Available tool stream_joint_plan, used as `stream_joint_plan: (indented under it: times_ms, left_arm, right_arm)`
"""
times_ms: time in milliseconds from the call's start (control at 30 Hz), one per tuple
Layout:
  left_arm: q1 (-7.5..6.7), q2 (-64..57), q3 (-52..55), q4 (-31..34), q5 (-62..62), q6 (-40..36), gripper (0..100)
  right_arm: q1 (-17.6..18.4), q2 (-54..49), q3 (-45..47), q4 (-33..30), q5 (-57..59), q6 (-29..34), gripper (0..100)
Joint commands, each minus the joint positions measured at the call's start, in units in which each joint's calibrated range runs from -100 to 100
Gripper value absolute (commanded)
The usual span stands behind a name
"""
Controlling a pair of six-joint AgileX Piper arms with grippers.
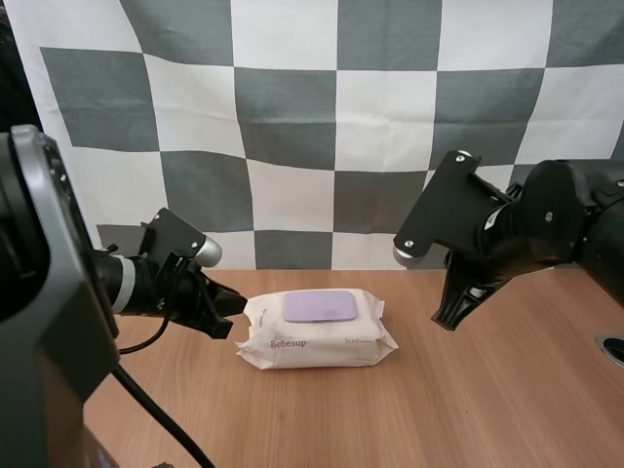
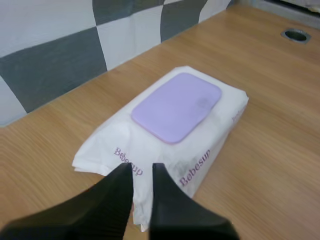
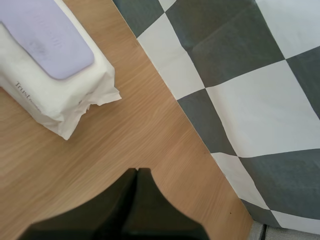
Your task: Open the wet wipes lid
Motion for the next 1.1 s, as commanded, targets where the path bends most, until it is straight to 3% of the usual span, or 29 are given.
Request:
stream_joint_plan:
  times_ms: [0,67,267,667,733,867,967,1067]
  left_arm:
    - [-0.02,1.1,0.0,2.2,0.1,0.0,63]
    - [-0.02,2.3,0.0,4.3,0.1,-0.1,70]
    - [-0.02,6.7,0.2,9.4,0.1,-0.1,70]
    - [-0.02,13.0,2.0,3.2,0.1,4.0,70]
    - [-0.50,13.8,2.0,2.8,0.1,4.0,70]
    - [-3.25,16.1,2.0,2.1,0.1,4.0,70]
    - [-5.24,16.7,2.0,1.2,-9.0,4.0,70]
    - [-6.15,16.7,1.5,1.0,-13.0,4.0,71]
  right_arm:
    - [0.0,0.0,0.0,0.1,0.1,0.1,0]
    - [0.0,0.0,0.0,0.1,0.1,0.1,0]
    - [0.0,0.0,0.0,0.1,0.3,0.1,0]
    - [0.0,0.0,0.0,0.1,0.7,0.1,0]
    - [0.0,0.0,0.0,0.1,0.9,0.1,0]
    - [0.0,0.0,0.0,0.1,1.3,0.1,0]
    - [0.0,0.0,0.0,0.1,1.4,0.1,0]
    - [0.0,0.0,0.0,0.1,1.4,0.1,0]
